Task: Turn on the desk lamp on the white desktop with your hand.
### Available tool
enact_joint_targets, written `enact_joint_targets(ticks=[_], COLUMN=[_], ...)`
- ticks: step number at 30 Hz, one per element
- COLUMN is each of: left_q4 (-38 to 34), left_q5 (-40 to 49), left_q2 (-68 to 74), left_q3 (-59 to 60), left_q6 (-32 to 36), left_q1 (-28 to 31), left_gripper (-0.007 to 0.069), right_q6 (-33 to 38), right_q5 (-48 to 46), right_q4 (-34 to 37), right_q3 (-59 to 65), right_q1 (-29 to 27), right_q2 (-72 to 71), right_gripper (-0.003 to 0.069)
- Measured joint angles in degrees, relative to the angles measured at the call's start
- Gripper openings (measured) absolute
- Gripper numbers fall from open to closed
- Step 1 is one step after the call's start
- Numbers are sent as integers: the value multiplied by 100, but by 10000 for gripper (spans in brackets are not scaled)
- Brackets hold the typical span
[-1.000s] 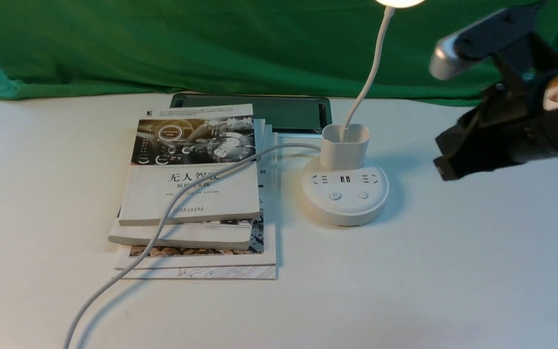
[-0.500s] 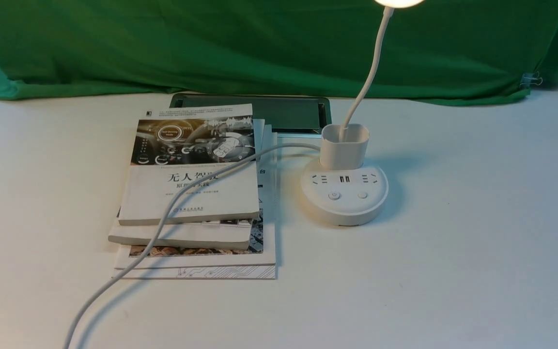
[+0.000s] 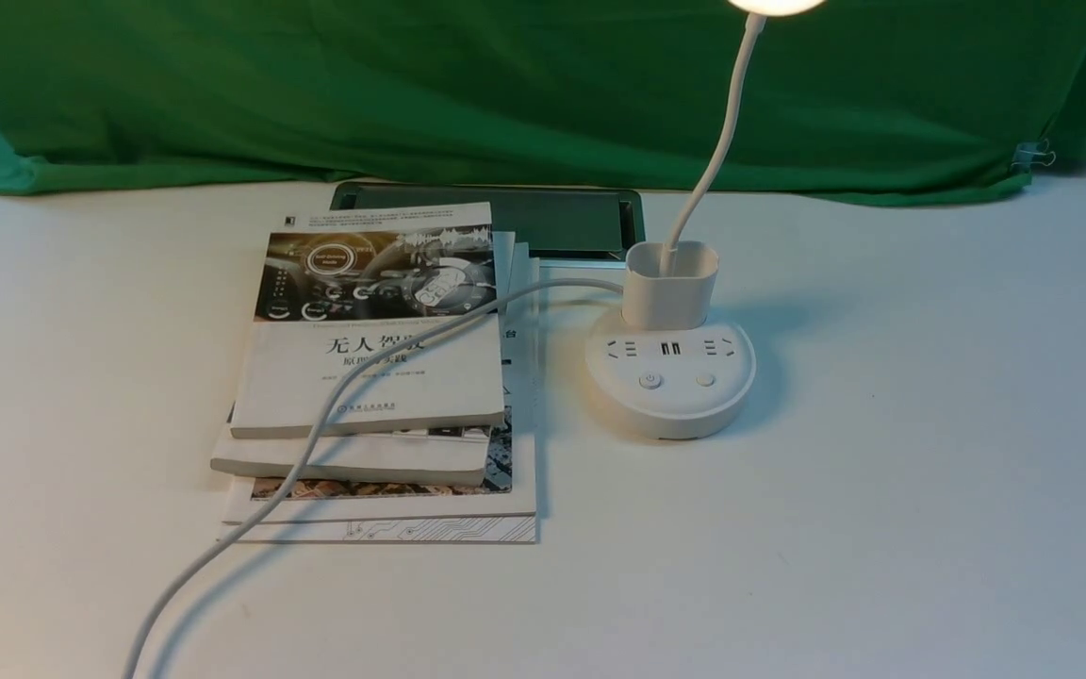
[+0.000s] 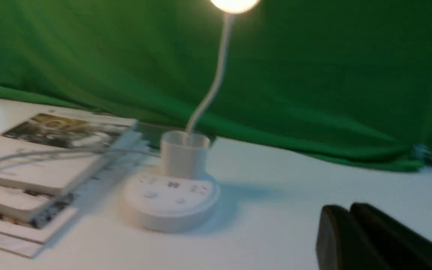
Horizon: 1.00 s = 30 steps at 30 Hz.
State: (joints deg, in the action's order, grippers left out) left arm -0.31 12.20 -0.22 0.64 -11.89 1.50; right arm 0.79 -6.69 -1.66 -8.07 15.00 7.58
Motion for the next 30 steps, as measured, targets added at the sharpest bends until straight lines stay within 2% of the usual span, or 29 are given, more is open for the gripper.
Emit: enact_joint_targets(ticks=[4, 8, 16, 30], left_q4=[0, 0, 0, 0], left_q5=[0, 0, 0, 0], left_q2=[0, 0, 0, 0], left_q3=[0, 0, 0, 0], left_q6=[0, 0, 0, 0], left_q1=[0, 0, 0, 0], left_gripper=[21, 21, 21, 21], right_q6=[-224, -271, -254, -255], right_q5=[48, 16, -536, -555], right_q4=[-12, -12, -19, -19], right_q3=[563, 846, 868, 868], right_q1=[-861, -1289, -1338, -1338], right_q2=[-328, -543, -733, -733], right_gripper=[94, 99, 122, 165])
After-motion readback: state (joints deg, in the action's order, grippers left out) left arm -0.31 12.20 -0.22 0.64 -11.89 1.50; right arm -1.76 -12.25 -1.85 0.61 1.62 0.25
